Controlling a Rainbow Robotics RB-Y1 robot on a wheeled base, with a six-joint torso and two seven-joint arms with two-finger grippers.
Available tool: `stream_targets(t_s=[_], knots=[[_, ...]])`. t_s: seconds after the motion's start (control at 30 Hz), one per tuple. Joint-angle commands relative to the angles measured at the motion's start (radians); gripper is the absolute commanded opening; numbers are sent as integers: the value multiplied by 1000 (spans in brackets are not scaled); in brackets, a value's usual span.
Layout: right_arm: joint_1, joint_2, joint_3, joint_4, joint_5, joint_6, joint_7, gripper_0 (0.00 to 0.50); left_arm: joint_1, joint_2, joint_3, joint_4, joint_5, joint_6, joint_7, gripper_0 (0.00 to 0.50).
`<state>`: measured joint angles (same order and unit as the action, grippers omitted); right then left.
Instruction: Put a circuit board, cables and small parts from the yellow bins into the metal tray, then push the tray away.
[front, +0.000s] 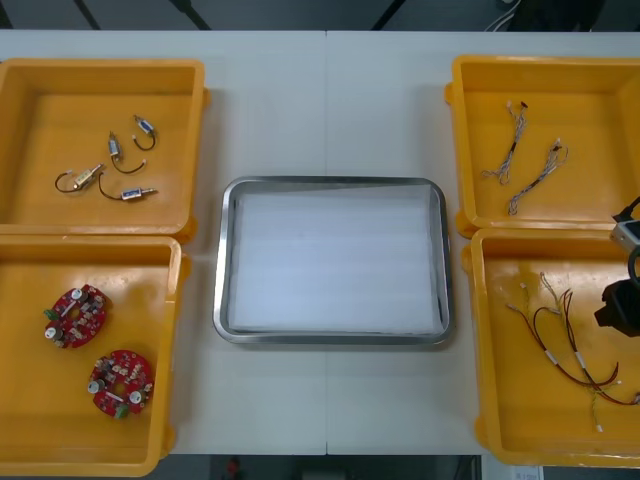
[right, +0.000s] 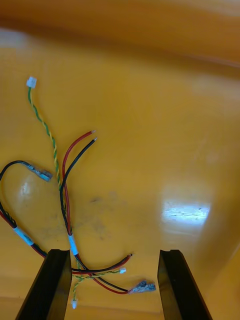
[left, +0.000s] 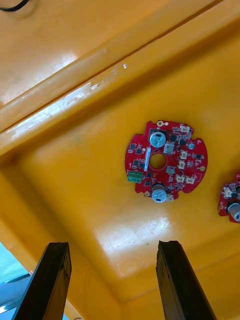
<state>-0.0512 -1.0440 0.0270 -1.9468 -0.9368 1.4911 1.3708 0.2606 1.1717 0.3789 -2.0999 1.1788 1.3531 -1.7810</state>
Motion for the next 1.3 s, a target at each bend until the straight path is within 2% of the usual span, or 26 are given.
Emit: stream_targets(t_s=[0.03, 0.27, 0.53, 0.77, 0.97, 1.13, 1.3], knots=[[83, -1, 4, -52, 7, -54, 17, 500, 35, 43, -37, 32, 5, -40, -130, 500], [154, 1, 5, -72, 9, -129, 34, 500, 37, 43, -107, 37, -28, -104, -135, 500], [175, -1, 68, -73, 92, -204, 51, 500, 23, 43, -232, 87, -53, -223, -136, 500], [175, -1, 117, -72, 138, -239, 45, 500, -8, 43, -314, 118, -59, -282, -135, 500], [175, 2, 143, -72, 156, -250, 42, 500, -23, 43, -345, 120, -67, -292, -135, 500], [179, 35, 145, -72, 179, -244, 48, 500, -40, 42, -379, 127, -70, -338, -129, 500], [179, 41, 153, -72, 196, -239, 47, 500, -57, 42, -397, 141, -73, -359, -127, 500]])
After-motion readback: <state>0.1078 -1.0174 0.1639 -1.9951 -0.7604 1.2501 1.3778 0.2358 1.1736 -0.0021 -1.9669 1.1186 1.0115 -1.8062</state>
